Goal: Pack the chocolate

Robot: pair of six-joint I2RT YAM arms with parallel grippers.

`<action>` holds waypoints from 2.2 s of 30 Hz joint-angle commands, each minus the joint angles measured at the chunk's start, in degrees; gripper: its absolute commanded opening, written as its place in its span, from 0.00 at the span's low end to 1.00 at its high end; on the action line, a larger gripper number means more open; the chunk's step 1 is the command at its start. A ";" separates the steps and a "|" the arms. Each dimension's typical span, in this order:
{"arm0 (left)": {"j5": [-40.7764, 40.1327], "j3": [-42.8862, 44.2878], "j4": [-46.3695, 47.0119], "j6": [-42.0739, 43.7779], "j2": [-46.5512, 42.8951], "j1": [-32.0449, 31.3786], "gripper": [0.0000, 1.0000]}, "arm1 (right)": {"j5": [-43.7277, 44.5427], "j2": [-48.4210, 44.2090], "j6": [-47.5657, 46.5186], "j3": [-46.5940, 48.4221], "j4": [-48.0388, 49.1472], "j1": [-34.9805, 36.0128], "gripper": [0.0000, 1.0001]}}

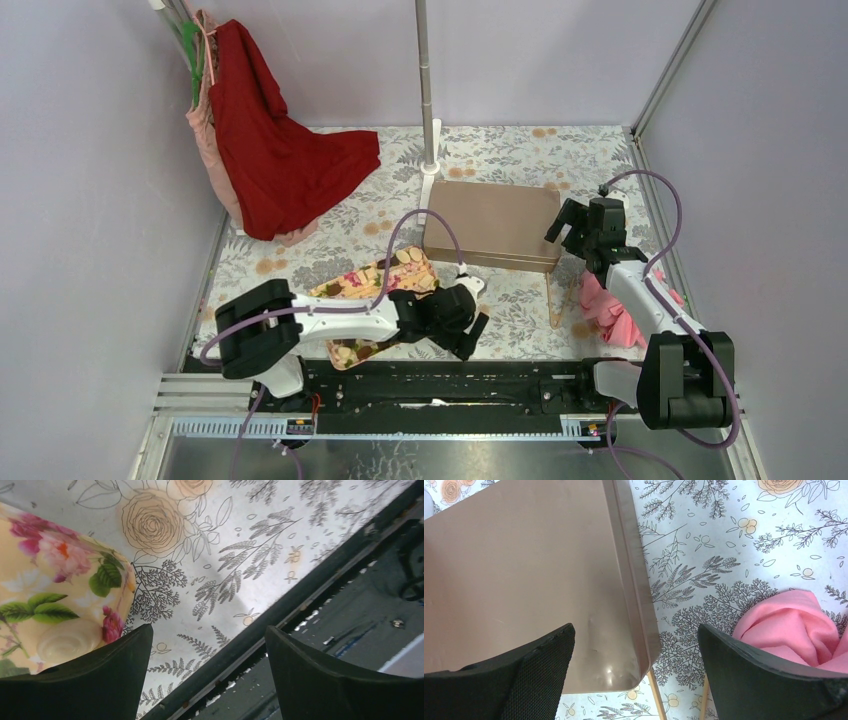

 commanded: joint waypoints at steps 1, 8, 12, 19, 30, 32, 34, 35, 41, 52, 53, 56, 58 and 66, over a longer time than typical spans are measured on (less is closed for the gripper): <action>-1.49 1.81 -2.25 1.64 3.20 0.55 0.89 | 1.23 -1.65 -0.70 0.77 0.74 0.37 1.00; -10.28 -0.89 -7.90 2.21 2.39 6.43 0.89 | 0.79 -0.75 -0.95 1.34 0.68 0.45 1.00; -15.26 -2.84 -10.09 3.22 1.66 13.22 0.89 | 0.46 0.20 -0.84 2.06 0.82 0.37 1.00; -20.43 -1.02 -9.88 0.49 3.27 26.56 0.90 | -0.67 2.08 -0.51 3.55 1.27 0.37 1.00; -18.51 7.61 -3.55 -2.91 -2.87 31.07 0.91 | -9.71 8.40 -1.27 5.93 0.80 0.42 1.00; -16.58 8.91 -1.99 -3.44 -3.26 31.20 0.91 | -11.54 8.48 -1.11 5.25 0.82 0.37 1.00; -14.85 9.78 -0.79 -3.91 -3.06 31.33 0.91 | -13.24 8.02 -1.24 4.37 0.82 0.37 1.00; -13.86 10.06 -0.12 -3.93 -2.82 31.34 0.92 | -14.11 7.83 -1.42 4.05 0.75 0.37 1.00; -9.01 13.11 2.41 -3.70 3.25 31.37 0.92 | -15.84 8.56 -1.72 4.42 0.26 0.37 0.98; -4.36 14.85 4.53 -2.79 8.41 31.37 0.91 | -22.64 7.35 -0.27 2.24 -1.79 1.32 0.74; -4.67 14.55 4.47 -2.84 8.29 31.37 0.91 | -23.20 6.86 -0.02 1.90 -2.12 1.89 0.73; -6.05 13.74 3.97 -3.09 7.61 31.38 0.91 | -24.08 5.21 0.70 0.60 -3.08 4.11 0.70; -7.17 13.23 3.54 -3.36 6.98 31.38 0.91 | -24.29 3.55 2.03 -1.17 -3.37 5.73 0.68; -12.52 10.56 2.24 -5.67 4.37 31.53 0.92 | -23.65 -4.09 8.09 -6.25 -5.77 16.43 0.65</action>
